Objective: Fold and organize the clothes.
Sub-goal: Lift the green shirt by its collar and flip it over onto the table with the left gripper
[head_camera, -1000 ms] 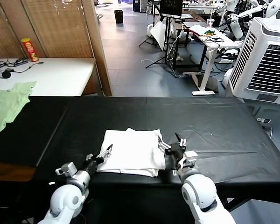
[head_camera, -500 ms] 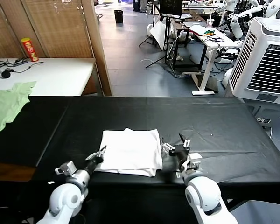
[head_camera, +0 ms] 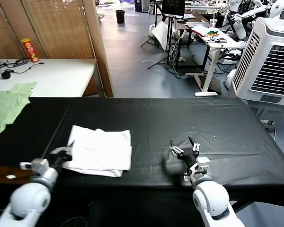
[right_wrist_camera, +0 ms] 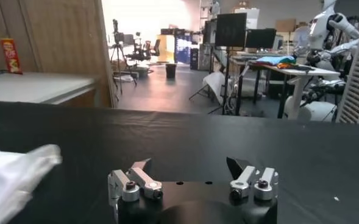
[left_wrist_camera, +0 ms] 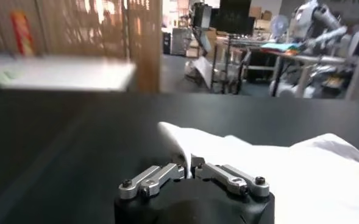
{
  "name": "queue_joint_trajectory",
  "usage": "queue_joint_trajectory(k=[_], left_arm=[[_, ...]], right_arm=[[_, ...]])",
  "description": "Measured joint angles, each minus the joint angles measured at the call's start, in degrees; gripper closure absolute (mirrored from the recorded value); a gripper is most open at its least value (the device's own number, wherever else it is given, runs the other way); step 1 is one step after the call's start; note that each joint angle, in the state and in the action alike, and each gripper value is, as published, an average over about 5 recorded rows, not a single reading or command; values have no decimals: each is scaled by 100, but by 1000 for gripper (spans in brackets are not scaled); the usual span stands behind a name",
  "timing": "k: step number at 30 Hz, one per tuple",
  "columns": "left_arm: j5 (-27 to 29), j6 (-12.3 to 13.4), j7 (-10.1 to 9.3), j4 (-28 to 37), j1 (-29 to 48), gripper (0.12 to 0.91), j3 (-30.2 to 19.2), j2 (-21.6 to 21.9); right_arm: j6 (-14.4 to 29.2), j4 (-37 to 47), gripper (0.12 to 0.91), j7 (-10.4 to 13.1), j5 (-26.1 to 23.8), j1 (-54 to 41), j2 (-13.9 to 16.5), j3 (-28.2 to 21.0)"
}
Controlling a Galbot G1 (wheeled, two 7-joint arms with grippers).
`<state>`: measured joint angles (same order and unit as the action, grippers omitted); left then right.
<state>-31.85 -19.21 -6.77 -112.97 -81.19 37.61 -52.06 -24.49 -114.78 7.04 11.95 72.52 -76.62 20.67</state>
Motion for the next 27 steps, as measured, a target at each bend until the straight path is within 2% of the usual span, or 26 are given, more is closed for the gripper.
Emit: queue_joint_trajectory(k=[3,6,11,15,19,23,25,27], left_arm=[[303,-40,-33,-125,-86,867,384,489],[680,-117,-116,-326,-110,867,661,796],[1177,-263,-302,-870,-168,867,625,830],[1203,-246,-470,-1198,-110,867,94,531],[1147,-101,-545,-1204,90,867,-826,11],[1221,80,-512,-953,425,867,-1740,-613],[1255,197,-446,-804,595,840,-2076,-893],[1289,299,-329,-703,721,762,-2285,-1084]], right_arm=[[-3,4,227,0,5,-15,-16,-13],[-2,20,227,1,7,-11,-43,-28],[1,39,227,1,-7,46,-56,-27],[3,42,227,-2,-61,116,-51,-26],[-1,28,227,-55,-86,210,-61,-76],[-45,-26,227,-236,-25,298,-48,-158],[-109,-65,227,-351,66,346,-14,-211],[-207,-114,227,-460,196,392,35,-274]])
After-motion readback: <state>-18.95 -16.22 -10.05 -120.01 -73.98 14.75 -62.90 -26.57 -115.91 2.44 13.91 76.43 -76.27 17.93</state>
